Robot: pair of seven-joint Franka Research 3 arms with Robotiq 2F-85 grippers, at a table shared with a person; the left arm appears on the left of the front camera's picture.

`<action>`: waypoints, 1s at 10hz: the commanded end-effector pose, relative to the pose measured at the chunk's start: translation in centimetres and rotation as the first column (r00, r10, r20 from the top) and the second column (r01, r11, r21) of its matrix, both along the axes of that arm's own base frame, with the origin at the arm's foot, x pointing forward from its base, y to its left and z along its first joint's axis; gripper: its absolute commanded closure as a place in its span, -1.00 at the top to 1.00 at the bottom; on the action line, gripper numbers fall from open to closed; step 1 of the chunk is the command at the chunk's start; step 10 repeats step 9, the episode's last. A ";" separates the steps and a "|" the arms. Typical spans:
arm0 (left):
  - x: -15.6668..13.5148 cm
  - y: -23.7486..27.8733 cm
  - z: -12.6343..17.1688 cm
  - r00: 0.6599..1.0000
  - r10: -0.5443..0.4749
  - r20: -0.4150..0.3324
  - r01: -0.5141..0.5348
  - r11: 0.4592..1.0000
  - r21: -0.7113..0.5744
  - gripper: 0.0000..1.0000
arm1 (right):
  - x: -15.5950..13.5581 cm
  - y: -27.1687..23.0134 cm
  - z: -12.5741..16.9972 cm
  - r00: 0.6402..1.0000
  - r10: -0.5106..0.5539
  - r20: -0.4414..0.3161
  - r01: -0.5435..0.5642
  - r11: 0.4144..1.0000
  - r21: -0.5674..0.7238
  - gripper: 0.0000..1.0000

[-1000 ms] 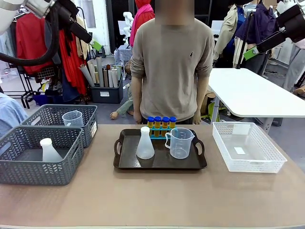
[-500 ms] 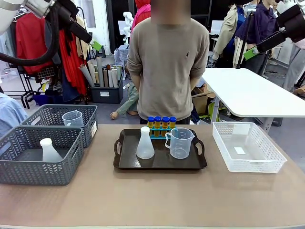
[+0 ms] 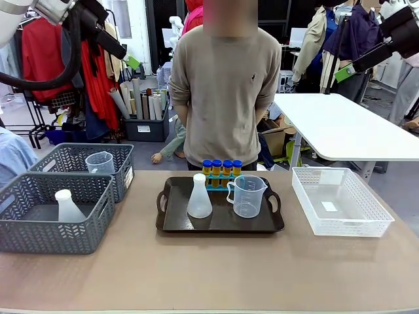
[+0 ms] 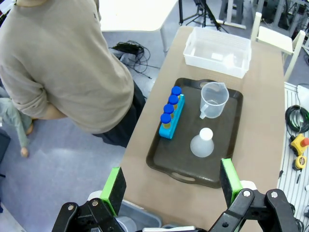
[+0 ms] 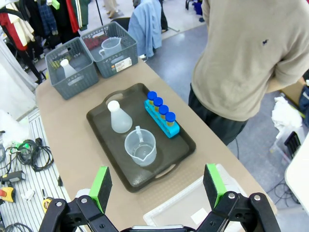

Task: Prepare the laboratory tools.
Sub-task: Pick up one Small flask and place it on the Handle tray.

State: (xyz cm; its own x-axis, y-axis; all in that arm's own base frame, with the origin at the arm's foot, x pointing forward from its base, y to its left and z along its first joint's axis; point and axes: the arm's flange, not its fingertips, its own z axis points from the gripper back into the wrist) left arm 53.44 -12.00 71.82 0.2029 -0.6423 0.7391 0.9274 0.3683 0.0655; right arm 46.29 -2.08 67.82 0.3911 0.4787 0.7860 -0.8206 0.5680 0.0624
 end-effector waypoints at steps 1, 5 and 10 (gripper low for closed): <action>-0.1 0.2 0.0 1.000 0.003 0.001 -0.003 1.000 0.000 1.00 | -0.1 0.1 0.2 1.000 0.007 0.004 -0.007 1.000 0.010 1.00; -0.1 0.2 0.0 1.000 0.003 0.001 -0.003 1.000 0.000 1.00 | -0.1 0.1 0.2 1.000 0.007 0.004 -0.007 1.000 0.010 1.00; -0.1 0.2 0.0 1.000 0.003 0.001 -0.003 1.000 0.000 1.00 | -0.1 0.1 0.2 1.000 0.007 0.004 -0.007 1.000 0.010 1.00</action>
